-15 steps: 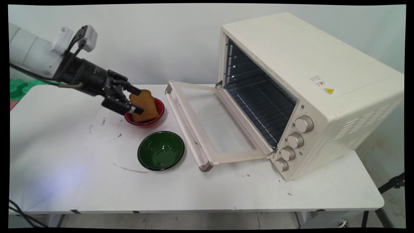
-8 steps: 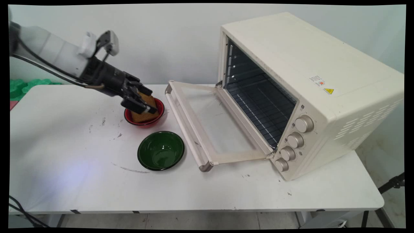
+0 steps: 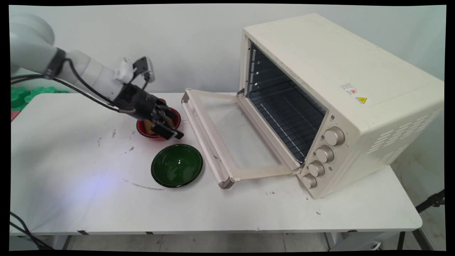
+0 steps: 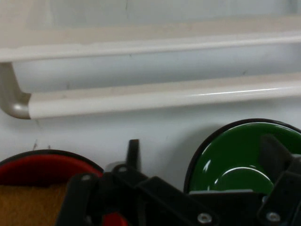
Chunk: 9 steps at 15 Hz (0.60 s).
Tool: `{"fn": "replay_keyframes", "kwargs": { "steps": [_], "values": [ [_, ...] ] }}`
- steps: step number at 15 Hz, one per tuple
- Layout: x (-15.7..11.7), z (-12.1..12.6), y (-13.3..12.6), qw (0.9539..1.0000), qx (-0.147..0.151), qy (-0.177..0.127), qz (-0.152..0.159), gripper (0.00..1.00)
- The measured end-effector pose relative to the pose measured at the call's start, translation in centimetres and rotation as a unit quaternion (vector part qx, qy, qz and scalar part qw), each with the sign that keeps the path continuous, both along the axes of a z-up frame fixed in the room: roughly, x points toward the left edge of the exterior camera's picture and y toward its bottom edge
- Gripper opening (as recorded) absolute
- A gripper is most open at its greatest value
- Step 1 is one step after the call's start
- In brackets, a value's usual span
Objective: Close the oven
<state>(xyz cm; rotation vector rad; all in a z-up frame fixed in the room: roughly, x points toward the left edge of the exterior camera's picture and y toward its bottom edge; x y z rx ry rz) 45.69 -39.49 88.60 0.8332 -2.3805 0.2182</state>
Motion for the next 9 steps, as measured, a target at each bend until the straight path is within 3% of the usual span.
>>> {"fn": "replay_keyframes", "kwargs": {
  "steps": [1,2,9],
  "values": [
    [-0.2,-0.5,-0.3,1.0,0.002,-0.003,-0.001,1.0],
    [-0.5,-1.1,-0.6,1.0,0.003,-0.005,-0.001,0.0],
    [-2.9,-4.1,-2.9,0.9999,-0.003,-0.002,-0.01,0.0]
  ]
}}
